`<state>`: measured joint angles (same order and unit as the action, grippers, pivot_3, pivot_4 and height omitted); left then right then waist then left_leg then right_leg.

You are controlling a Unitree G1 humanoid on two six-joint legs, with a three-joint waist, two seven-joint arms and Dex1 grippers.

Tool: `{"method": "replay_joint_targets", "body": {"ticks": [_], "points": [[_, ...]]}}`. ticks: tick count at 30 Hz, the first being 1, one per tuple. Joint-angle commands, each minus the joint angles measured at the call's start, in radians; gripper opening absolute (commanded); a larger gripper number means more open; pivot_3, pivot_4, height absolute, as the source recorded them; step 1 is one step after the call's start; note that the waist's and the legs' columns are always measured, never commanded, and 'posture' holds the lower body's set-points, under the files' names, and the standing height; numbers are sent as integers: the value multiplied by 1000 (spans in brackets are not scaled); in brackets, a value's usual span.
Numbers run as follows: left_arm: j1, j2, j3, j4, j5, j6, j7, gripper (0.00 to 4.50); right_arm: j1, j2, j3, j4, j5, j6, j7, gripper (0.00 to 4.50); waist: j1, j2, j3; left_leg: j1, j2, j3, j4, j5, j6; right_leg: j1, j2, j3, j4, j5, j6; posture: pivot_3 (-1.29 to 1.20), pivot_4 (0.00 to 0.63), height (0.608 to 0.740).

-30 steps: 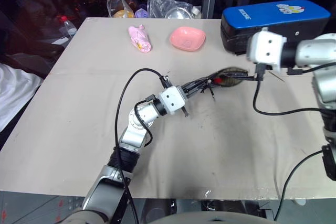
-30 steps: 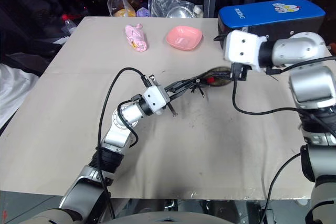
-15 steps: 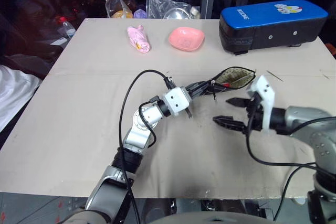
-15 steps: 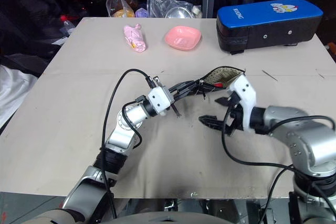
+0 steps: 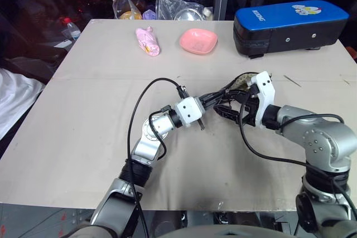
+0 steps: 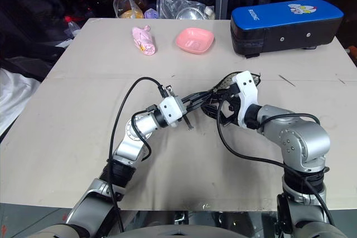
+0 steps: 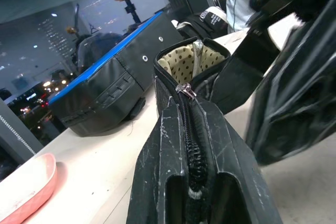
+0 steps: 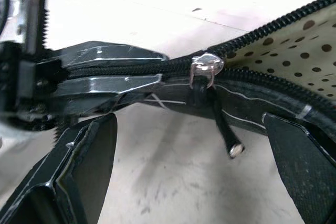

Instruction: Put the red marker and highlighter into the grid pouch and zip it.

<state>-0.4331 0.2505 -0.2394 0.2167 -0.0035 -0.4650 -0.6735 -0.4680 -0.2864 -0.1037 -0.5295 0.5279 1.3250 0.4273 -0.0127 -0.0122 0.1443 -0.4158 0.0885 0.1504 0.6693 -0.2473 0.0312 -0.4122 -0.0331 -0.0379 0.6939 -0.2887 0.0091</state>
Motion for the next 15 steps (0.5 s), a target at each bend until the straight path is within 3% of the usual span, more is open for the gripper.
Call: {"method": "replay_joint_targets", "body": {"ticks": [1,4,5,9,11,15], "points": [[0,-3,-2,-34,-14,-1,-2,0,-25,26,-26,-7,11,-25,-42,3997,0,0,0,0,0,0,0,0,0,0,0,0,0,0,0,0,150,740],[-2,-2,-1,-30,-14,-2,-4,0,-31,46,-38,-6,18,-20,-67,2825,0,0,0,0,0,0,0,0,0,0,0,0,0,0,0,0,150,740],[-2,-1,-1,-28,-14,-3,-4,0,-33,48,-39,-7,19,-19,-74,2102,0,0,0,0,0,0,0,0,0,0,0,0,0,0,0,0,150,740],[-4,-1,0,-24,-11,-5,-3,0,-37,47,-37,-17,24,-18,-91,397,0,0,0,0,0,0,0,0,0,0,0,0,0,0,0,0,150,740],[-3,-1,0,-25,-11,-5,-1,0,-39,44,-36,-28,29,-15,-98,84,0,0,0,0,0,0,0,0,0,0,0,0,0,0,0,0,150,740],[-2,-2,1,-26,-10,-4,1,0,-45,43,-34,-43,41,-8,-108,84,-1,0,0,0,0,0,0,0,0,0,0,0,0,0,0,0,150,740]]}}
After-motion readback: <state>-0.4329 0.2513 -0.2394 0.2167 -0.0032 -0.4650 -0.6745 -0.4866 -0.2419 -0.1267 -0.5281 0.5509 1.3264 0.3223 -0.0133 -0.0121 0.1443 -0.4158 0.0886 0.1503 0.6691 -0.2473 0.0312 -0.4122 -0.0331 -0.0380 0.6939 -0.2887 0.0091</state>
